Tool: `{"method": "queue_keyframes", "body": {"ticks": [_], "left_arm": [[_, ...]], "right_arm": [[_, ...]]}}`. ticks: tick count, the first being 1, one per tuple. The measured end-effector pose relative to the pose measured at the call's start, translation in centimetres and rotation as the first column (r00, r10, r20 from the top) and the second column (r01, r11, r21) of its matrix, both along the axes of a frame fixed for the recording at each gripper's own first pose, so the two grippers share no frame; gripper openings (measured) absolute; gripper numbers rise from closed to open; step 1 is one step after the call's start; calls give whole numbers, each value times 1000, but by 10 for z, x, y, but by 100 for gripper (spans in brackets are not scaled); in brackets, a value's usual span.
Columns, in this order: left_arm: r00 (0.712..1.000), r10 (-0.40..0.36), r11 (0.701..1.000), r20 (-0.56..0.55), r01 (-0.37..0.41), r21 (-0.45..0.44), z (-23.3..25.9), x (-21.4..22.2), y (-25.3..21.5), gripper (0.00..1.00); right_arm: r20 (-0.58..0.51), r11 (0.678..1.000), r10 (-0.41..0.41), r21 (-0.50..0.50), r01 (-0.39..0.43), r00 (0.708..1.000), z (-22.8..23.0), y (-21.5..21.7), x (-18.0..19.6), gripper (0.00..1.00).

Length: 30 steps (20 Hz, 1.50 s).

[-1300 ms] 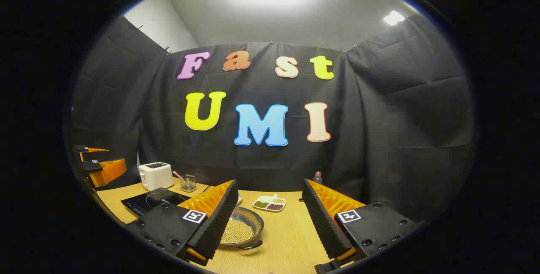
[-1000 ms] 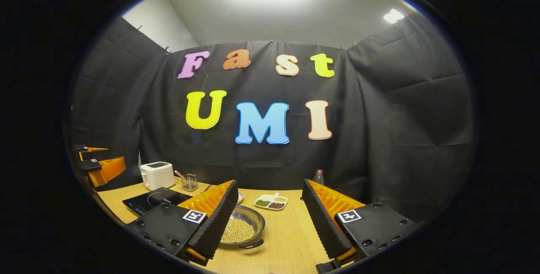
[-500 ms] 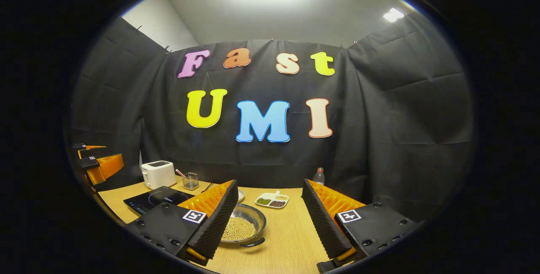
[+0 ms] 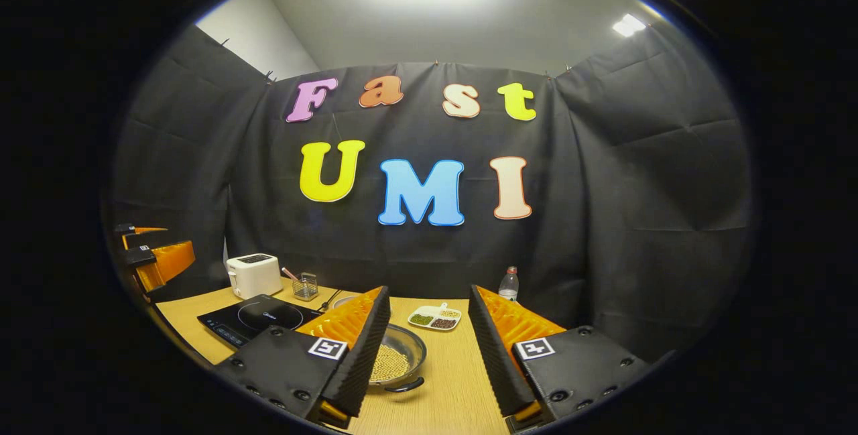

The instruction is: First push the handle of the pot to place it horizontally, then grasp the pot with both hands and set it on the induction cooktop.

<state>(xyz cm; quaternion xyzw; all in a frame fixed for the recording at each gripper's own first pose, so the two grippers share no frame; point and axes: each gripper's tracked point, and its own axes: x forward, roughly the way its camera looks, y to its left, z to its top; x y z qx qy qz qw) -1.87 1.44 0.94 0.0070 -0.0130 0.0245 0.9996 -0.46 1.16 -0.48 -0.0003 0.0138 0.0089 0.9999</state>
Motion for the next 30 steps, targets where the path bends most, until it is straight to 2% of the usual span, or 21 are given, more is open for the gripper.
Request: {"method": "queue_keyframes", "body": {"ticks": [1, 4, 5, 6, 7, 8, 9, 10, 11, 13, 14, 15, 23, 25, 26, 27, 30], "left_arm": [[1000, 1, 1000, 1, -1, 1, 0, 0, 2, 87], [1000, 5, 1000, 6, -5, 5, 3, -1, 5, 87], [1000, 6, 1000, 8, -6, 5, 2, -1, 6, 87], [1000, 6, 1000, 9, -6, 4, 3, -1, 7, 87], [1000, 6, 1000, 9, -6, 3, 2, -1, 8, 87], [1000, 6, 1000, 9, -6, 3, 3, -1, 9, 87], [1000, 7, 1000, 10, -8, 2, 1, -1, 11, 89], [1000, 8, 1000, 10, -8, 2, 2, 0, 12, 87], [1000, 10, 1000, 12, -10, 2, 2, 0, 15, 87], [1000, 13, 1000, 14, -13, 4, 3, 2, 21, 89], [1000, 15, 1000, 15, -15, 4, 3, 4, 23, 87], [1000, 16, 1000, 16, -16, 3, 2, 5, 25, 87], [1000, 0, 1000, 20, 0, 9, -2, 17, 51, 87], [1000, -4, 1000, 17, 4, -1, -7, 21, 61, 87], [1000, -5, 1000, 15, 5, -7, -11, 21, 66, 87], [1000, -5, 1000, 12, 5, -13, -14, 23, 71, 87], [1000, -9, 1000, 16, 9, -20, -17, 25, 84, 87]], "right_arm": [[0, 1000, -4, -2, 4, 1000, 1, -1, 0, 66], [-4, 1000, 0, -3, 0, 1000, 1, 6, -1, 59], [-5, 1000, 12, 0, -12, 1000, 0, 7, 0, 47], [-14, 1000, 16, -2, -16, 1000, -2, 9, 0, 41], [-20, 1000, 26, 0, -26, 999, -3, 12, 0, 43], [-26, 999, 32, -3, -32, 999, -4, 15, 2, 42], [-25, 1000, 31, -4, -31, 999, -5, 14, -1, 31], [-23, 1000, 20, -5, -20, 1000, -5, 18, 1, 28], [-17, 1000, 15, -6, -15, 1000, -4, 14, -1, 17], [-8, 1000, -5, -14, 5, 1000, -4, 12, 2, 4], [-13, 1000, -9, -14, 8, 1000, -4, 14, 2, 7], [-25, 1000, 4, -9, -4, 1000, -7, 20, 6, 2], [-123, 998, 57, -5, -58, 991, -38, 52, 17, 5], [-157, 996, 83, -10, -86, 984, -50, 64, 18, 2], [-179, 995, 95, -11, -99, 979, -58, 71, 17, 5], [-197, 994, 104, -16, -109, 975, -65, 76, 17, 2], [-235, 990, 118, -44, -132, 965, -82, 88, 16, 2]]}}
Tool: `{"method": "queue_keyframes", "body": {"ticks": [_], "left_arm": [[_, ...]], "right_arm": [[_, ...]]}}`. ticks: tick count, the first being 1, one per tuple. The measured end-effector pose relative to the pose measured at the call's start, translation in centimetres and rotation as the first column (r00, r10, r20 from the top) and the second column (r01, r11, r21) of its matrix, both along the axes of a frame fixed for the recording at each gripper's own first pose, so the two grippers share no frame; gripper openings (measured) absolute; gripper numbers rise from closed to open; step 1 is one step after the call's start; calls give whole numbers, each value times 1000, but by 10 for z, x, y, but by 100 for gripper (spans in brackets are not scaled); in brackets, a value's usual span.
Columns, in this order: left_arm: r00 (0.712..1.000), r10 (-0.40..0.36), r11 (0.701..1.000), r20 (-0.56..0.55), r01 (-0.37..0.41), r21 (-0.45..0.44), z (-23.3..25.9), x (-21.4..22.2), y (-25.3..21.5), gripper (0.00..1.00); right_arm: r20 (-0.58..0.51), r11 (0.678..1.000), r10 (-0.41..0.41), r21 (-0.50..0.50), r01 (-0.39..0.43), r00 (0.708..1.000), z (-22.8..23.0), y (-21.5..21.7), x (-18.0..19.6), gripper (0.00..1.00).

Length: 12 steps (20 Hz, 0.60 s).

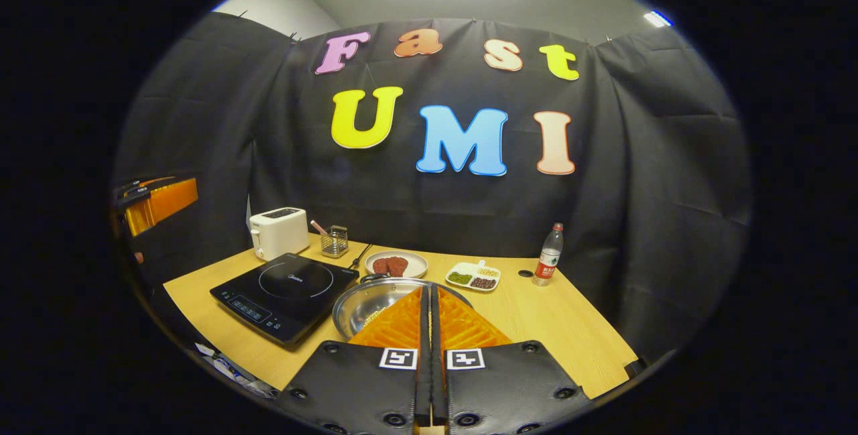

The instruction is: First push the handle of the pot to place it horizontally, then grasp the pot with both hands and set it on the induction cooktop.

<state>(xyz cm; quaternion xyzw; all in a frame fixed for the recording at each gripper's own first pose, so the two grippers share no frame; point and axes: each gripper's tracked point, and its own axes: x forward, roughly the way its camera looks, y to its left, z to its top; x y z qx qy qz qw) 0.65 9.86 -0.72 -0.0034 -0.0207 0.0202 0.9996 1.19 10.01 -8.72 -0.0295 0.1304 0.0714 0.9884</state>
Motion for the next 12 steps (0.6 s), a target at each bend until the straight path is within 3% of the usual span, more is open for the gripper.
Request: {"method": "queue_keyframes", "body": {"ticks": [12], "left_arm": [[998, 68, 998, -1, -68, -3, -3, 10, 17, 87]], "right_arm": [[-179, 992, 129, 5, -130, 975, -68, 24, 1, 0]]}}
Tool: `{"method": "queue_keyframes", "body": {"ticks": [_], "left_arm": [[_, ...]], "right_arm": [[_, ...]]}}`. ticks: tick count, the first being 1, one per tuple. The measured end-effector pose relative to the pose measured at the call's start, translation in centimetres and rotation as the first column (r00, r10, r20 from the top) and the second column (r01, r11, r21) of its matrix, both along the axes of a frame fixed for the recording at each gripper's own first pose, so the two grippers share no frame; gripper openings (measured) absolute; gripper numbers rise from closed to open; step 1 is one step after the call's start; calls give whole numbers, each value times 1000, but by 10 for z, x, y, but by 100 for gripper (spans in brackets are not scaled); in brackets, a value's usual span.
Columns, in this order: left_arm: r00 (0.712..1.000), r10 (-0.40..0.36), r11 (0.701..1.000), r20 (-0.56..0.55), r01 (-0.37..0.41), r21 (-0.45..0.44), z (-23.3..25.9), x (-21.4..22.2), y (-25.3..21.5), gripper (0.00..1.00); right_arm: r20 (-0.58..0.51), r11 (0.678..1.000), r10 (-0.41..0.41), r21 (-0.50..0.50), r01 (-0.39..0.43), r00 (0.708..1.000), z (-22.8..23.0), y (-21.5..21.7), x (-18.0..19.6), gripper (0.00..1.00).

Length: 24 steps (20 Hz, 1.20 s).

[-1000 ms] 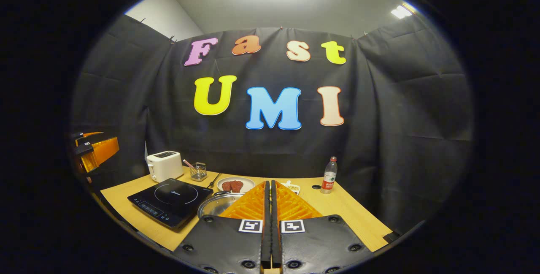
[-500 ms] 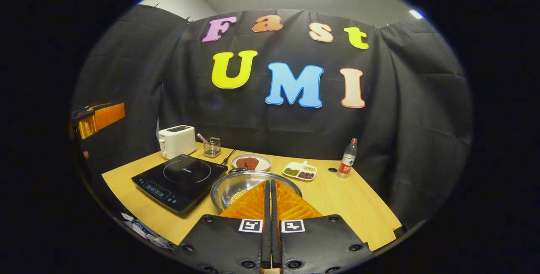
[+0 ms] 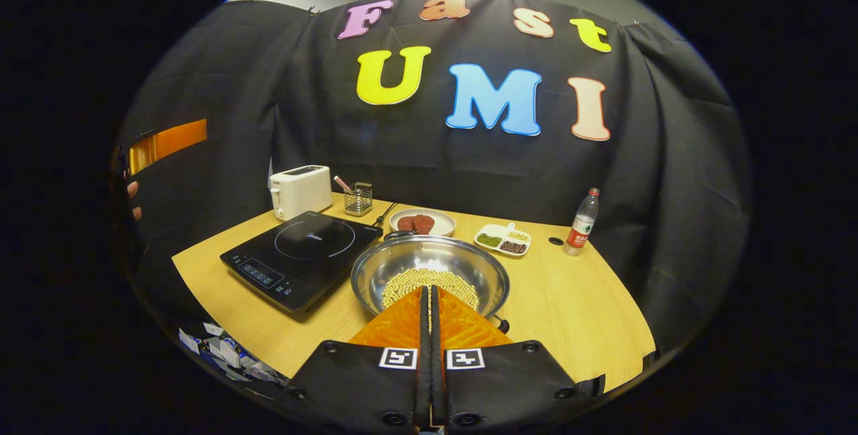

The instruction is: First push the handle of the pot to place it horizontally, then grasp the pot with both hands and set it on the induction cooktop.

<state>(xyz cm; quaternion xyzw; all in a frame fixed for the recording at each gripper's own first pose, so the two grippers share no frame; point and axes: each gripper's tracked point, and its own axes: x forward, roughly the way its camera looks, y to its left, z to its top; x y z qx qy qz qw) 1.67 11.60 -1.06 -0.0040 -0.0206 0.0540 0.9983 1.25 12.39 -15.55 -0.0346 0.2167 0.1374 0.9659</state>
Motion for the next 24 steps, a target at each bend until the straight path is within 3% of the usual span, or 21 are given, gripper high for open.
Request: {"method": "queue_keyframes", "body": {"ticks": [6, 13, 15, 19, 21, 24], "left_arm": [[999, 43, 999, -28, -43, 13, -5, 14, -21, 87], [995, 82, 996, -59, -81, 26, -12, 29, -39, 89], [994, 88, 996, -69, -86, 31, -14, 32, -44, 87], [993, 85, 996, -79, -82, 42, -18, 38, -55, 89], [993, 82, 996, -85, -79, 42, -19, 42, -60, 89], [994, 68, 997, -86, -64, 44, -19, 48, -69, 89]], "right_arm": [[-129, 997, 83, 22, -80, 988, -44, -1, 5, 2], [-315, 988, 156, 58, -146, 936, -99, -6, 2, 2], [-358, 988, 157, 67, -142, 921, -111, -12, 4, 5], [-412, 991, 129, 77, -107, 902, -127, -25, 11, 0], [-433, 992, 125, 79, -101, 893, -132, -31, 12, 2], [-437, 992, 120, 91, -89, 891, -131, -36, 16, 2]]}}
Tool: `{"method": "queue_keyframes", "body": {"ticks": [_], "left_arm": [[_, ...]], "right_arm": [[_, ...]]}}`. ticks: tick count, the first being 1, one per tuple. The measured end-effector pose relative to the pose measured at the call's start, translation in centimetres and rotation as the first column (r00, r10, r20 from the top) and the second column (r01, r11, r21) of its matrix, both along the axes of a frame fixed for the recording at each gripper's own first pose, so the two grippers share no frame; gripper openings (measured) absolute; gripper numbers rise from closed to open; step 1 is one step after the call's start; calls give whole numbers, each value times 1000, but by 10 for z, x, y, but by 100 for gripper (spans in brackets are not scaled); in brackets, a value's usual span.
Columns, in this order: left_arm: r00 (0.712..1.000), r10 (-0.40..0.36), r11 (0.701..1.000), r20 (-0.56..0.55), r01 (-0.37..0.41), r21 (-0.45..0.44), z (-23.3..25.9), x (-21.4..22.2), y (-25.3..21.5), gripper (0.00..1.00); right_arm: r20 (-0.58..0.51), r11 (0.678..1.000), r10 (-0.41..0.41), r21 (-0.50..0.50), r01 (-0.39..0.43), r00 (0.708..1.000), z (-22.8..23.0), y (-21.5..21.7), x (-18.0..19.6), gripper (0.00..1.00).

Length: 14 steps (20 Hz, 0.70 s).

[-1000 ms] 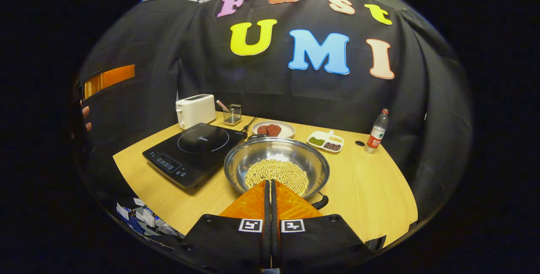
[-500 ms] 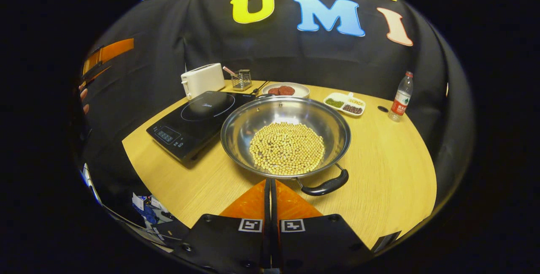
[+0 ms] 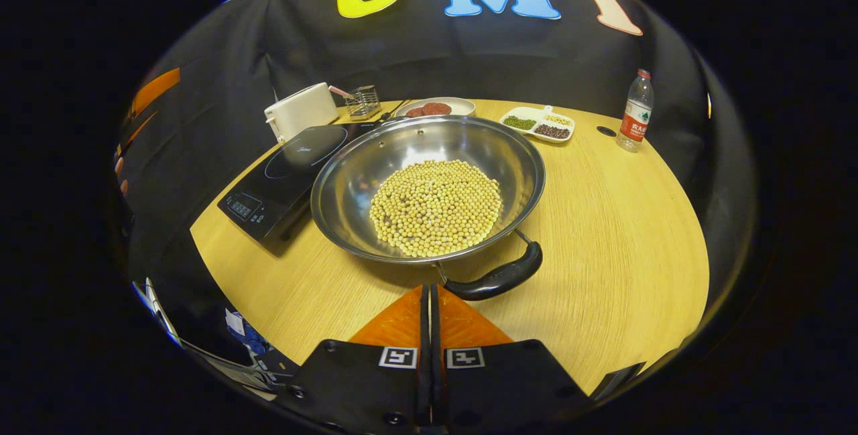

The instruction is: First push the handle of the pot to place it horizontally, then grasp the pot with both hands and set it on the induction cooktop.

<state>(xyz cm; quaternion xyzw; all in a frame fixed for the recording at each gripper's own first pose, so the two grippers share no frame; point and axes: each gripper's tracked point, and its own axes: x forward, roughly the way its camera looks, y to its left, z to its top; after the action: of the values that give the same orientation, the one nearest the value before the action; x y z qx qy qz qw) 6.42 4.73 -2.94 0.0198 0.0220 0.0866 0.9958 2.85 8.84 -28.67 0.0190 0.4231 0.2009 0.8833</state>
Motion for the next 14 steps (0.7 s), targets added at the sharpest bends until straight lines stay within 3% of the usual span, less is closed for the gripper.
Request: {"method": "queue_keyframes", "body": {"ticks": [14], "left_arm": [[999, -43, 999, 1, 43, 4, -2, 19, -33, 89]], "right_arm": [[14, 998, -54, -40, 54, 998, -3, -43, 23, 2]]}}
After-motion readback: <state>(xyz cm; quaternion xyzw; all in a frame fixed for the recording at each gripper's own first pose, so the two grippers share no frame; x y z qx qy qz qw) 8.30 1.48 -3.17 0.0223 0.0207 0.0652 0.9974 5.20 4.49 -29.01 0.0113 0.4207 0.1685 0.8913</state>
